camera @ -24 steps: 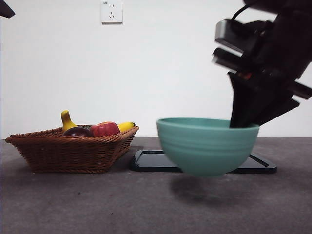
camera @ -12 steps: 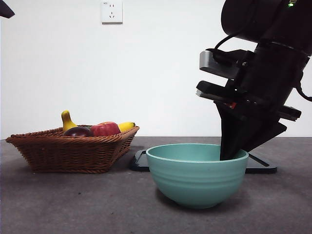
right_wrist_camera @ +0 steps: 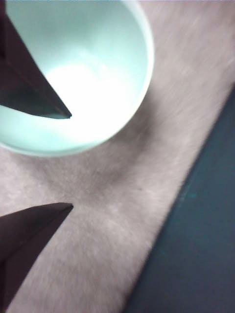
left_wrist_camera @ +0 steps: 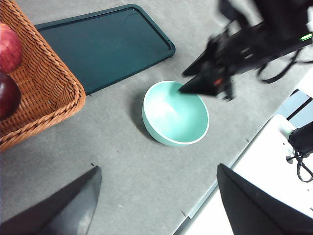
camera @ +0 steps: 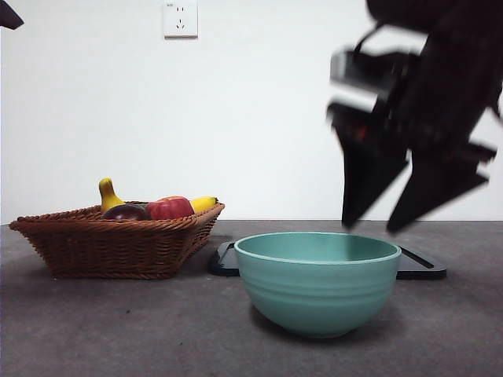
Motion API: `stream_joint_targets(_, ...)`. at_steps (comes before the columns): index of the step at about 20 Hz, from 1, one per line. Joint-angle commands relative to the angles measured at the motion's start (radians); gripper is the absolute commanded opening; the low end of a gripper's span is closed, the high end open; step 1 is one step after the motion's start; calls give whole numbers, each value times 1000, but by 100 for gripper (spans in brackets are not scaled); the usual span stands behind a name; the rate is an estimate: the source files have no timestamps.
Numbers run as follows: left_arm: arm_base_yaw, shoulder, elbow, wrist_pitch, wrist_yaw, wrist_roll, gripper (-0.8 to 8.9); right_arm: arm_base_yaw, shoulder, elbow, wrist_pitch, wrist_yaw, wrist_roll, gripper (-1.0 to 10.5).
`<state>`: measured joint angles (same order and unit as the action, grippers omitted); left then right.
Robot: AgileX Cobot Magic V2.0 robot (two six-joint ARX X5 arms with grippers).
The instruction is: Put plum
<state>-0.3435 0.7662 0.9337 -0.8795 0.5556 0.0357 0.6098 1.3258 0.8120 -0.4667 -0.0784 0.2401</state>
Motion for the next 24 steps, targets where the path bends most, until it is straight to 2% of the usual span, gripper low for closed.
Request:
stream_joint_targets(1,-4,5,13,8,6,8,374,9,-75,55,-28,1,5,277)
stream_joint_targets(3,-4,5,13,8,6,6,374,10,-166,99,-108,-17,-9,277)
stream_joint_targets(9,-4,5,13,8,6,6,373,10,-418,161,-289,-166,-32,276)
stream_joint_targets(13,-4,5,13,6,6,5,374,10,-518,160,-462,-259,-31,276)
stream_joint_targets(15,-4,5,13,5,6,5,373,10,-551,160,-504,-261,-39,276)
stream_joint_targets(24,-4,5,13,5,6,5,374,10,-576,160,-506,-262,-39,276)
